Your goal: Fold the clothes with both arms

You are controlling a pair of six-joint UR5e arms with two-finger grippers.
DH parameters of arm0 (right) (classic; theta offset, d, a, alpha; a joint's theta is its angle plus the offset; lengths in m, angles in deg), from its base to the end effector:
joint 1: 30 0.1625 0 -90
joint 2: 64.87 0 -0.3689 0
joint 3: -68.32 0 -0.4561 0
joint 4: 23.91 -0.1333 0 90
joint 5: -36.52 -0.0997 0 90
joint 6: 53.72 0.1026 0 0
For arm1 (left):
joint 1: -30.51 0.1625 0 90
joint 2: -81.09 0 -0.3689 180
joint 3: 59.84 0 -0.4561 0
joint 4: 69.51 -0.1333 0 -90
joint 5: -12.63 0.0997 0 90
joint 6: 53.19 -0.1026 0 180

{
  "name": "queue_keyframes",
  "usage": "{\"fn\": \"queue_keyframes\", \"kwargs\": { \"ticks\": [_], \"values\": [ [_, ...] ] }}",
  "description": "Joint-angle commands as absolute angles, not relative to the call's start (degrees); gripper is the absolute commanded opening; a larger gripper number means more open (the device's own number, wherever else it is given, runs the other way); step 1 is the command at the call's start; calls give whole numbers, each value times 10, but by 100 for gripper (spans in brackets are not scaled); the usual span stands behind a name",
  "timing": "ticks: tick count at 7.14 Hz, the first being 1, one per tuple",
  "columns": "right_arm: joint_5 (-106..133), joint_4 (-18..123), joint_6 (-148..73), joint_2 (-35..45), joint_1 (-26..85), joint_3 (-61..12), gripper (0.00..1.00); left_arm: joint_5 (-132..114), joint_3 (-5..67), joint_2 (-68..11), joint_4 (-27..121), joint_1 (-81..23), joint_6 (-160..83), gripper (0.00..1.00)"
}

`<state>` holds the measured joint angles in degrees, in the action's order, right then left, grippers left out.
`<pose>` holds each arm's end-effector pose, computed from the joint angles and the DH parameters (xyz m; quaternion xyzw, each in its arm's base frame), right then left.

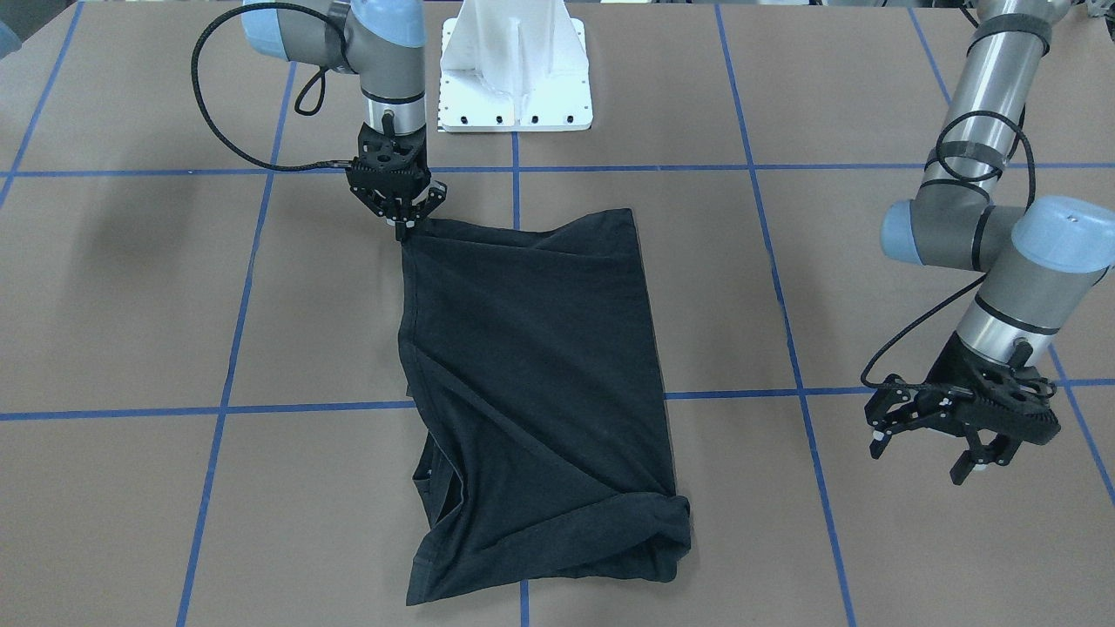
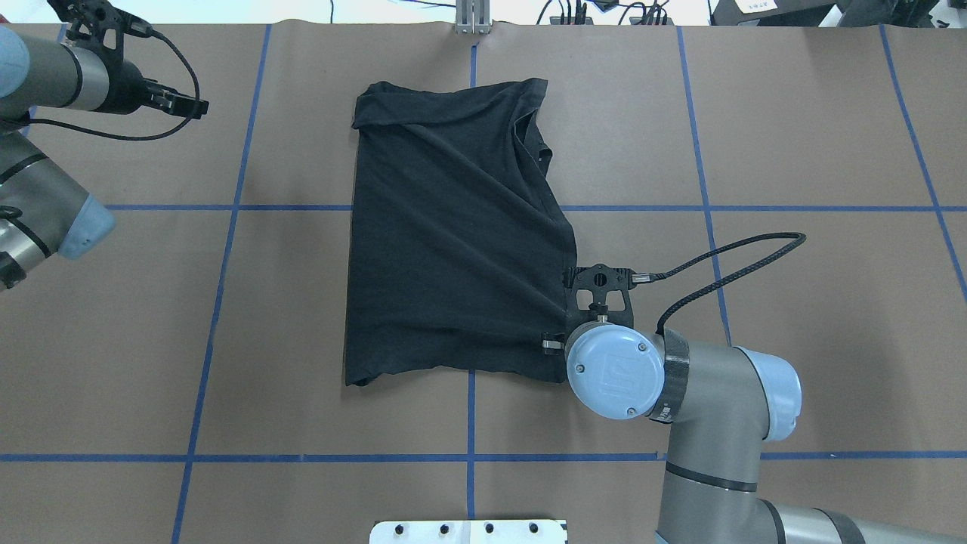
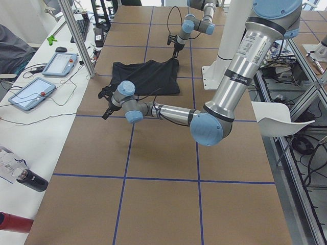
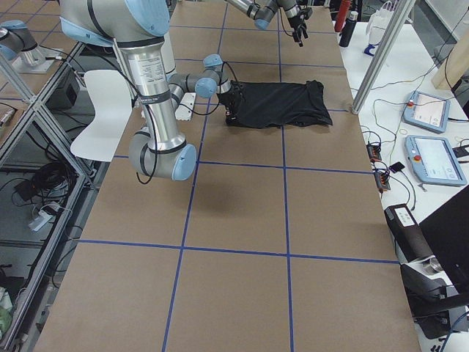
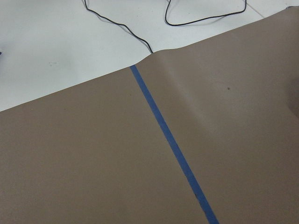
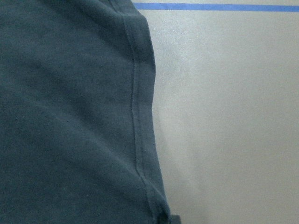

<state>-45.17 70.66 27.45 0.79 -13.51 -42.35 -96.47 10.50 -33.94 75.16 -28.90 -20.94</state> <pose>-0.5488 -0.3170 0.1886 0.1419 -0.3214 0.0875 0.9321 0.2927 -0.6912 0.4161 0.3461 0.3798 0.0706 0.8550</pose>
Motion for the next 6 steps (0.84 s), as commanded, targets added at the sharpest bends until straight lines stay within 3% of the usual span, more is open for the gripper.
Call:
{"fn": "queue_keyframes", "kwargs": {
  "ticks": [1,4,6],
  "values": [
    [-448,704,274,0,-142,-429,100,-965,107,-340,752,-289,-209,100],
    [-519,703,192,-54,-31,-415,100,-966,107,-340,752,-289,-212,100],
    [-583,700,158,-131,41,-319,100,-965,128,-340,752,-289,-215,100]
  ]
}}
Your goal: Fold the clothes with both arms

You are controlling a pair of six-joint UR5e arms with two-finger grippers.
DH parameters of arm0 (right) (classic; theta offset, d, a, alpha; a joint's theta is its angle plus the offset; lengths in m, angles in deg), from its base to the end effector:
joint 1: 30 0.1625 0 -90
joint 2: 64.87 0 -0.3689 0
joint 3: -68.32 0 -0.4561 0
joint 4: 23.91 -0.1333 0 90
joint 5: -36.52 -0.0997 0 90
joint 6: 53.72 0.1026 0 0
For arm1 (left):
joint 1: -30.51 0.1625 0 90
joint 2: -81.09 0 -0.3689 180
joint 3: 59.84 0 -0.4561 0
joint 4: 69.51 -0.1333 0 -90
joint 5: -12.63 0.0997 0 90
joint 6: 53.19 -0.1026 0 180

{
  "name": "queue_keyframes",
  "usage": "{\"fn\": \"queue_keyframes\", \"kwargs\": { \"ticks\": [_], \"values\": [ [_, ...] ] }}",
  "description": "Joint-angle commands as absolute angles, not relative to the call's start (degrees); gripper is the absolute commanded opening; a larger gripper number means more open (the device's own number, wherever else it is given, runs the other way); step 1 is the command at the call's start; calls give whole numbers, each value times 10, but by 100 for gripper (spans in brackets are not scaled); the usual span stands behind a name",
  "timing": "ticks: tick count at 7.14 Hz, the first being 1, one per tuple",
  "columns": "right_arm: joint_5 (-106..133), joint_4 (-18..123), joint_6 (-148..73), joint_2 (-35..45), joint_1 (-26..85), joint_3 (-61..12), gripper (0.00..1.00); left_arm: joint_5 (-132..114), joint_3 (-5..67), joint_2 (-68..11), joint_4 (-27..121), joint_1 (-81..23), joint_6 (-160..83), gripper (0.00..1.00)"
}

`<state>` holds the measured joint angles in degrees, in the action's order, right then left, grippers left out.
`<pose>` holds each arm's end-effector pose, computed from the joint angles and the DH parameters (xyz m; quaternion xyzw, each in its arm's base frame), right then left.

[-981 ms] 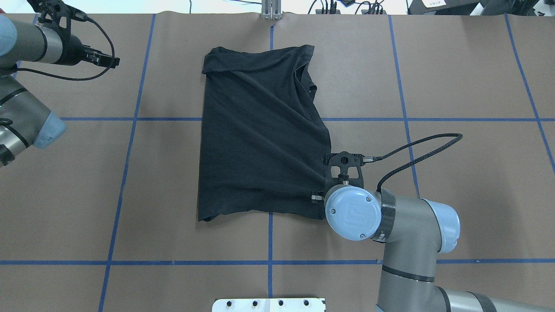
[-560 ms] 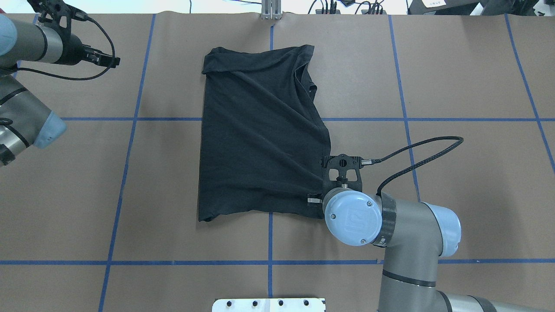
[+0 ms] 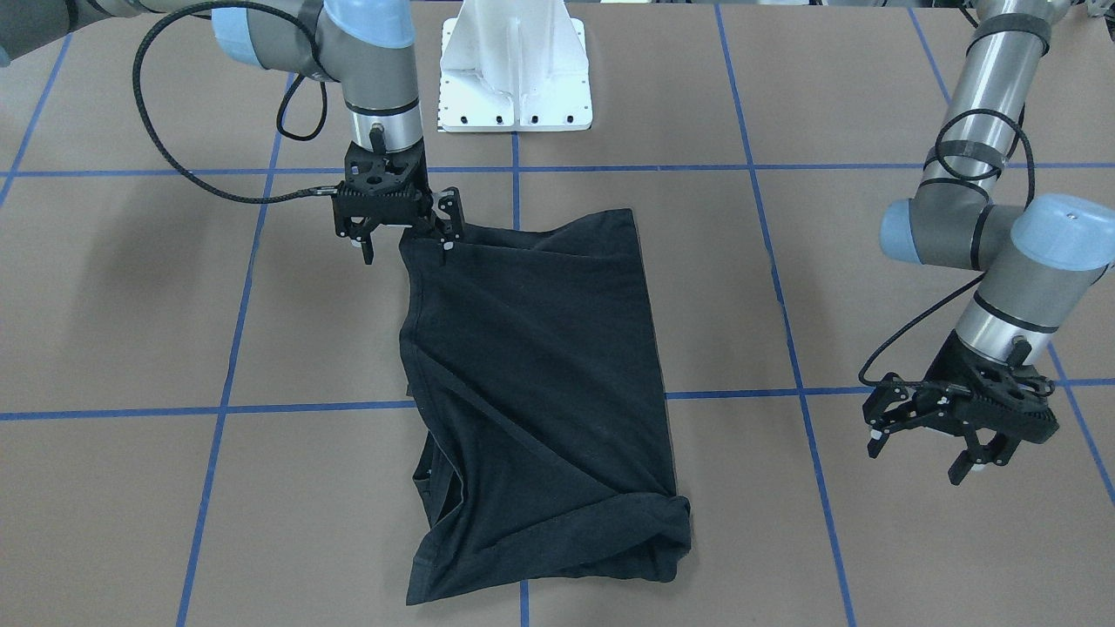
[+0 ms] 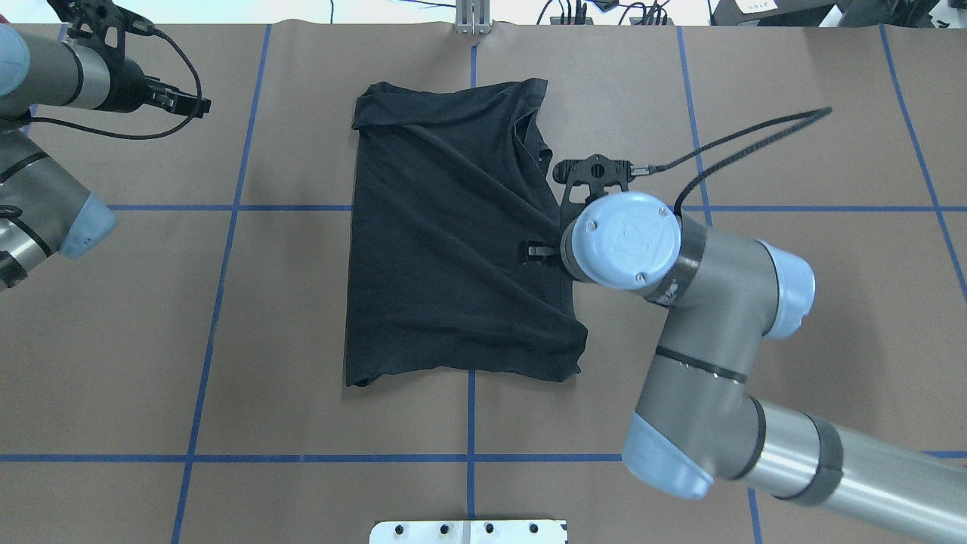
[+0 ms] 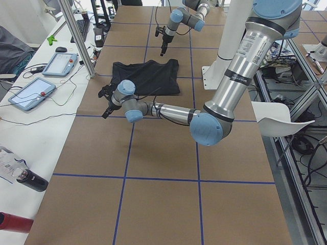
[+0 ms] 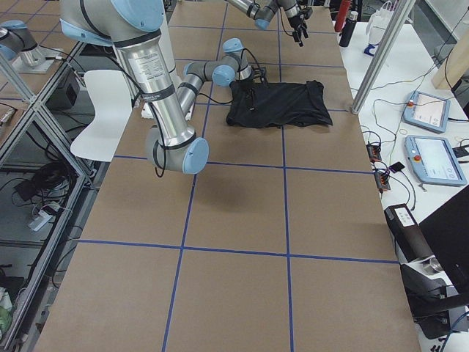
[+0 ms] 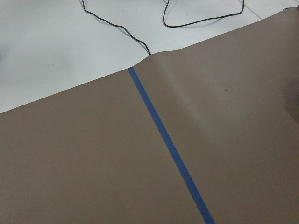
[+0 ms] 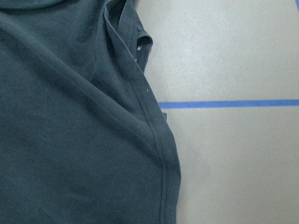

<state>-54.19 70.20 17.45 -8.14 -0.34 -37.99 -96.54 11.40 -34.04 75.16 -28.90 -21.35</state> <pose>-0.4918 -0.4320 0.1246 0.1535 -0.3547 0.0847 0.9184 0.2924 -0.6903 0.4056 0.3539 0.3822 0.0753 0.8503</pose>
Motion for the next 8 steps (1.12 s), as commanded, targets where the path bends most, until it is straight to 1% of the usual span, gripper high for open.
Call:
{"fn": "queue_keyframes", "kwargs": {
  "ticks": [1,2,3,4,5,6,7,8],
  "values": [
    [-606,624,160,-158,69,-240,100,-965,147,-340,752,-289,-211,100],
    [-636,528,157,-172,102,-141,100,-964,163,-340,752,-289,-211,100],
    [-651,484,156,-217,125,-43,100,-964,168,-340,754,-289,-210,100],
    [-653,450,156,-249,137,29,99,-963,172,-340,765,-289,-210,100],
    [-653,426,157,-264,141,57,94,-963,173,-340,773,-289,-210,100],
    [-653,424,162,-294,142,91,88,-963,176,-340,774,-289,-209,100],
    [-653,422,162,-307,142,114,74,-963,177,-340,774,-289,-209,100],
    [-653,417,162,-315,143,125,65,-963,179,-340,774,-289,-210,100]
  ]
}}
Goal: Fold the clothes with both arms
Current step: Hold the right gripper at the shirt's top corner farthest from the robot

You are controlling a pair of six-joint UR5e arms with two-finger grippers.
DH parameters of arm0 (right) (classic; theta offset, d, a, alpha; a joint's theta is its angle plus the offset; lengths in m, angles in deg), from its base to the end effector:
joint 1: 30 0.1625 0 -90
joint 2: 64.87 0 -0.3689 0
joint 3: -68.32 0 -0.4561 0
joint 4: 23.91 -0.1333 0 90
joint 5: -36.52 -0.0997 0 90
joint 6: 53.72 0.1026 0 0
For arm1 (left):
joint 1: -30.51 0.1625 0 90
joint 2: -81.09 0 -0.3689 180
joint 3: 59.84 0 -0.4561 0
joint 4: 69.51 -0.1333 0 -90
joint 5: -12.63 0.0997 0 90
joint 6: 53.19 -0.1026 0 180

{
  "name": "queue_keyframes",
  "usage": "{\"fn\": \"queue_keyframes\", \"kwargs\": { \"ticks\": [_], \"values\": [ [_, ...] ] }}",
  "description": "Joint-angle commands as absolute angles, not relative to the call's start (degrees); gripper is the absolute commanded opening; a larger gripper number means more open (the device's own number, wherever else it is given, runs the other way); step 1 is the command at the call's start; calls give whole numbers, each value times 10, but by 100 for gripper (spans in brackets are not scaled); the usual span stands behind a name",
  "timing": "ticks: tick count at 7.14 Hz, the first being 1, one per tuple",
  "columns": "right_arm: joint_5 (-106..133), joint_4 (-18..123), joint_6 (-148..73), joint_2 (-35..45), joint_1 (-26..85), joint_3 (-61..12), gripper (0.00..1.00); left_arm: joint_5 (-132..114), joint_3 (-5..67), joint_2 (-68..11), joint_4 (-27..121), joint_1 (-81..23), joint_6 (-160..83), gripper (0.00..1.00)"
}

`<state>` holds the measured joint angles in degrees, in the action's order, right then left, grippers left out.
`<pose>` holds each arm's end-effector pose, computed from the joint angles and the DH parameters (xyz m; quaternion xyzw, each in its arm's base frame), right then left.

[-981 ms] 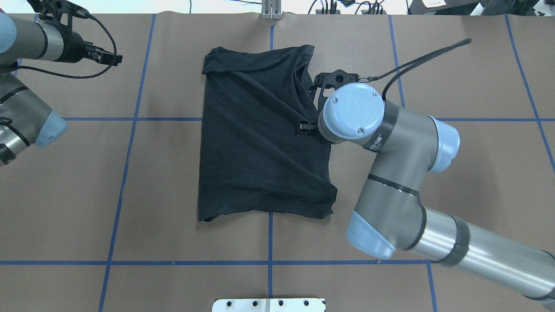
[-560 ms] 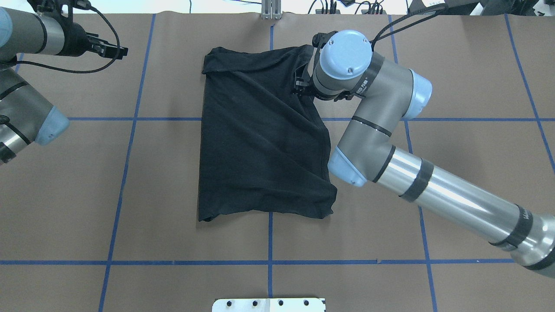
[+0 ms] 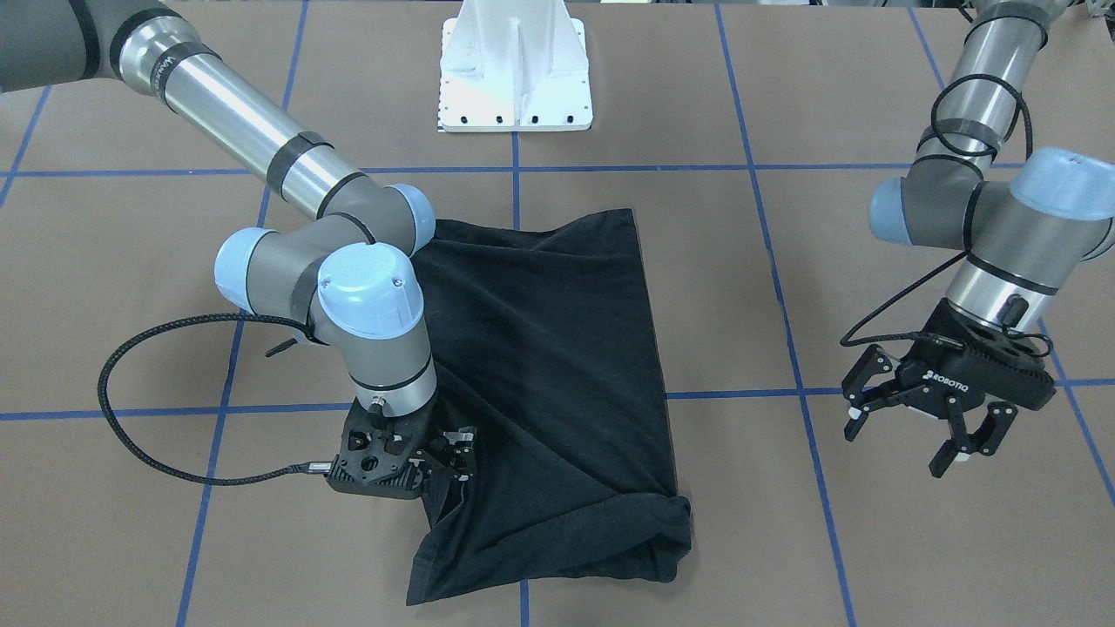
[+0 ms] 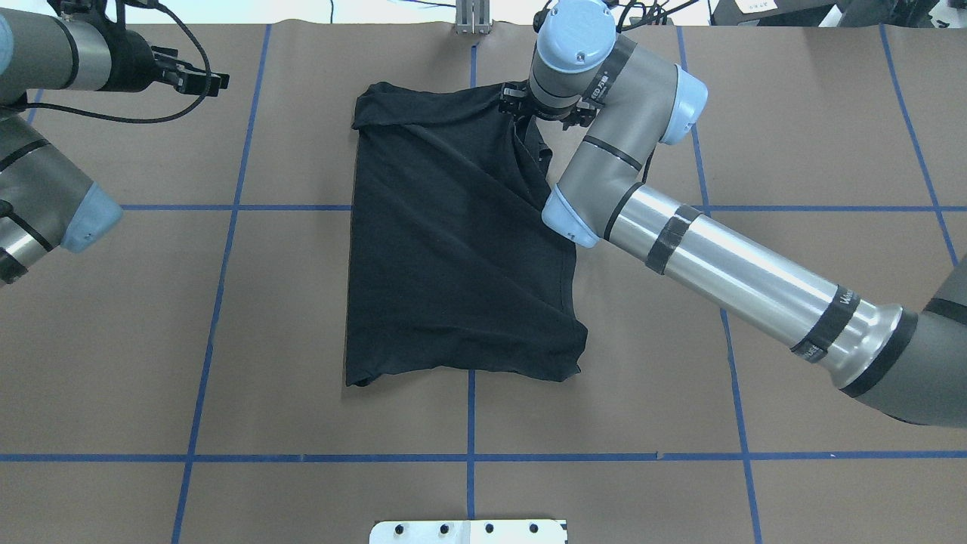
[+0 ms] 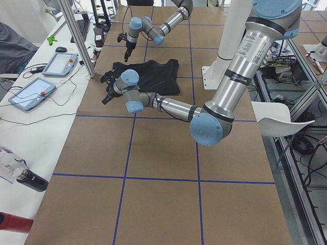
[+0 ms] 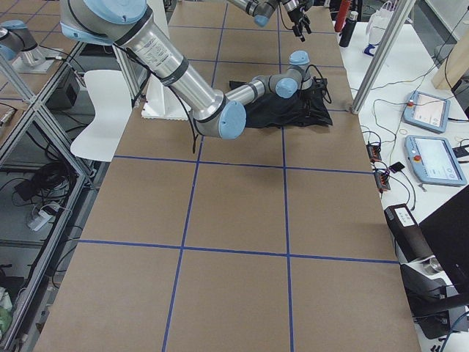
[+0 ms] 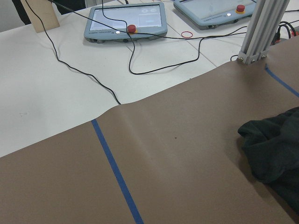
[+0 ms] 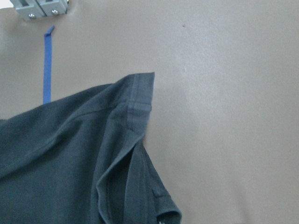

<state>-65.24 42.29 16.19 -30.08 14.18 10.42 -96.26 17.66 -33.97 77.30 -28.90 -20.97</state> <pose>-0.5412 -0.6827 0.1898 0.1310 -0.3853 0.1506 0.9010 0.2840 -0.6771 0.3384 0.4088 0.4077 0.0818 0.8124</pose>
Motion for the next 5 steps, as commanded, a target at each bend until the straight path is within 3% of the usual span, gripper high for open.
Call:
{"fn": "queue_keyframes", "kwargs": {
  "ticks": [1,5],
  "values": [
    [-652,400,162,-323,142,148,62,-962,179,-340,773,-289,-210,100],
    [-652,397,169,-347,138,172,51,-962,179,-344,772,-289,-210,100]
  ]
}}
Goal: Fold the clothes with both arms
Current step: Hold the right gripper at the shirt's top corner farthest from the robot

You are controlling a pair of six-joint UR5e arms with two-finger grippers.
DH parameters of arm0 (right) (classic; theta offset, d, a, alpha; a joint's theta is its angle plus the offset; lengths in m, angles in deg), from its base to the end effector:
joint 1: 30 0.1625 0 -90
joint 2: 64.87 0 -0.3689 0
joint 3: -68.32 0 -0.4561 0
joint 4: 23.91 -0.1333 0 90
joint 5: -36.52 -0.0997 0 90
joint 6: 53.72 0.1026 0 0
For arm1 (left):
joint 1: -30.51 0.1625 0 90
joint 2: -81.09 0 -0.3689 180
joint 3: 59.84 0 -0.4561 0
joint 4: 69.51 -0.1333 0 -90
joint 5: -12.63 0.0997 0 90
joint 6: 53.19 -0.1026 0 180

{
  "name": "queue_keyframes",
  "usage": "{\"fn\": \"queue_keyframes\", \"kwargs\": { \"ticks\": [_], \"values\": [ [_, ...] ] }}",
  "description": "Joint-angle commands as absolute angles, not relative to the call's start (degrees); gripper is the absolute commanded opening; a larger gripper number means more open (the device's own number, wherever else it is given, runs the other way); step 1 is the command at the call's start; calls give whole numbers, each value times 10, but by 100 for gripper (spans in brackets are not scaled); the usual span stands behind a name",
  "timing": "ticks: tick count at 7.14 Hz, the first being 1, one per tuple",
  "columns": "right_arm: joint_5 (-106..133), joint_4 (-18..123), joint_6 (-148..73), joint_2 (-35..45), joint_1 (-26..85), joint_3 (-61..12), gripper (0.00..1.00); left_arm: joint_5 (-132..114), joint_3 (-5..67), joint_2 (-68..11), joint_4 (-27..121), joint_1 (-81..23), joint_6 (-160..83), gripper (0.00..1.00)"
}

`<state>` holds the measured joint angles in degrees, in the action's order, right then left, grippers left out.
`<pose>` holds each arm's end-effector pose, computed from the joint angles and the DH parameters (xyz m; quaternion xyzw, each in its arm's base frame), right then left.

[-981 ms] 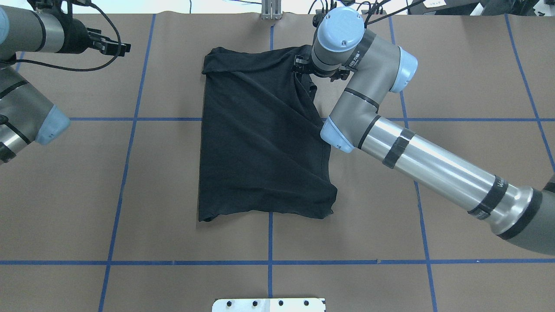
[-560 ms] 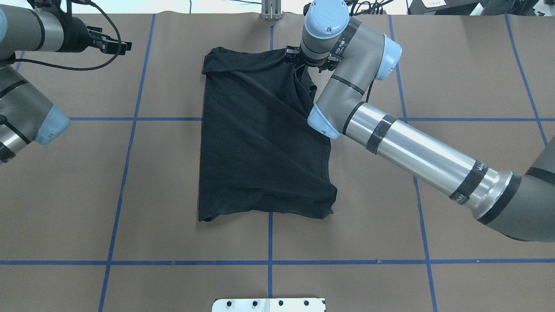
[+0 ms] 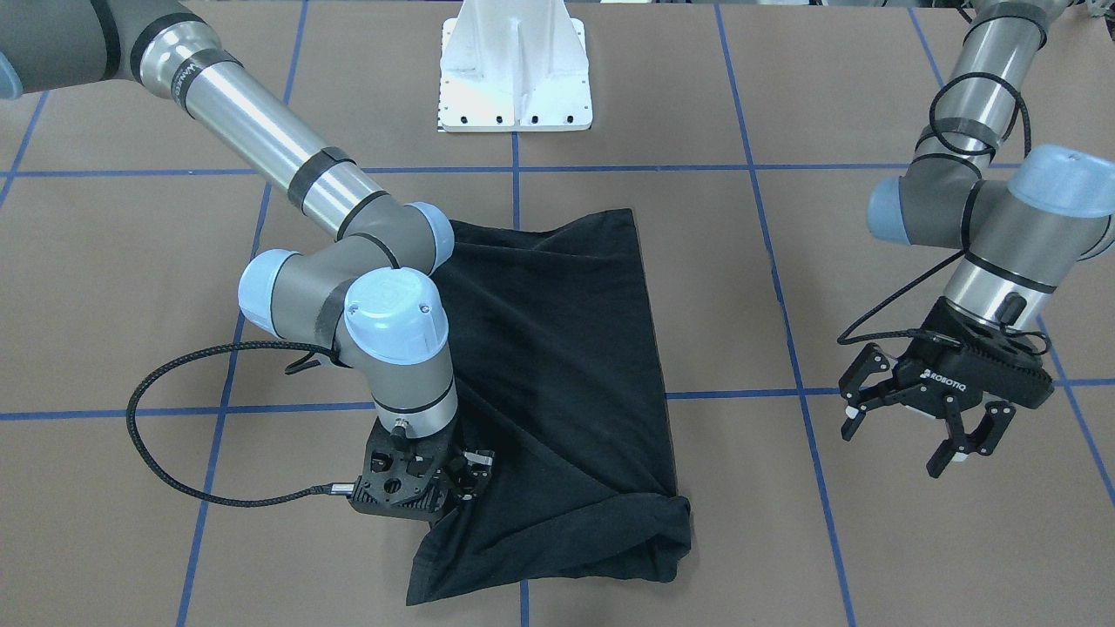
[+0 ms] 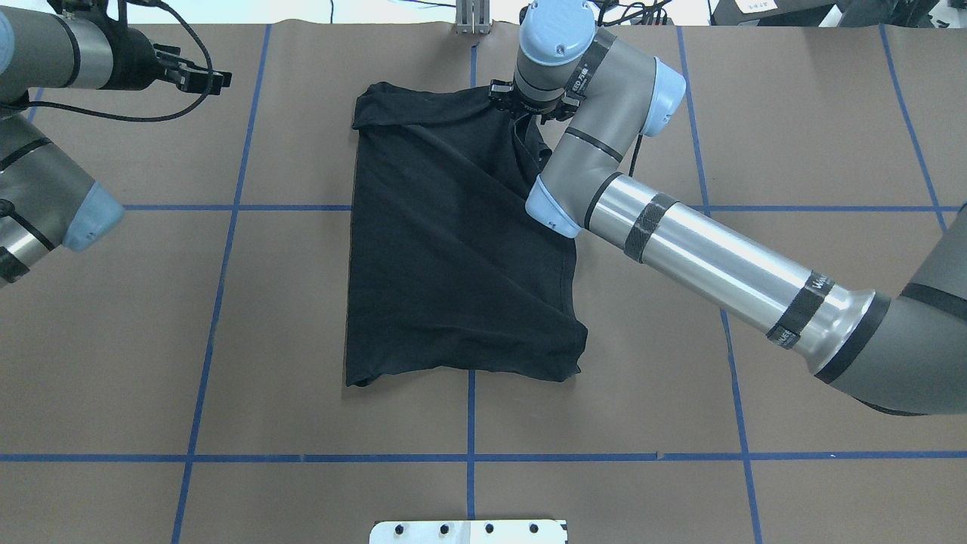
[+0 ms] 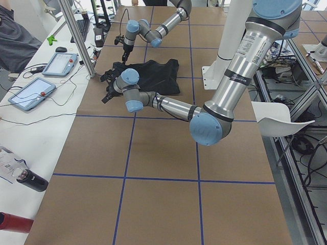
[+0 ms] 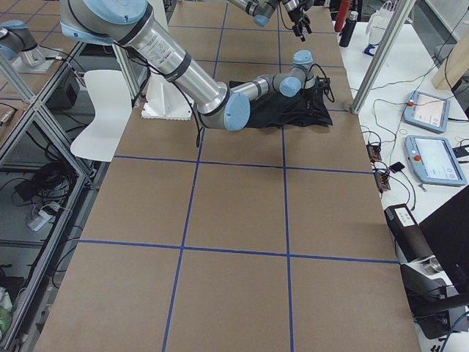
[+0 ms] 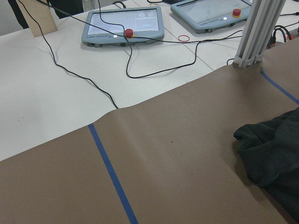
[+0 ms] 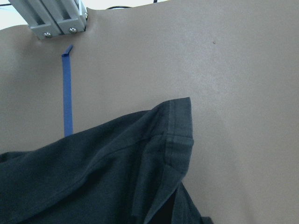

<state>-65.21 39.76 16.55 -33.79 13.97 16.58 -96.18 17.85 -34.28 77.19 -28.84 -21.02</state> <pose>-0.5583 -0.6948 0.1876 0.1297 -0.3863 0.1517 0.9005 0.2849 -0.6774 0.3328 0.4116 0.4084 0.0827 0.8105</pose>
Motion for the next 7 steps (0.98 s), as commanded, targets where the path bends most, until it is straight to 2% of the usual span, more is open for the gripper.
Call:
{"fn": "queue_keyframes", "kwargs": {
  "ticks": [1,3,5,6,7],
  "values": [
    [-652,397,176,-347,133,175,51,-962,183,-343,771,-289,-210,100],
    [-652,397,176,-347,125,182,50,-962,184,-344,771,-288,-210,100],
    [-651,397,176,-347,124,186,41,-962,184,-344,771,-289,-210,100],
    [-651,398,176,-346,124,186,16,-962,184,-344,771,-289,-210,100],
    [-652,398,175,-346,124,186,0,-962,184,-344,771,-289,-210,100]
  ]
}}
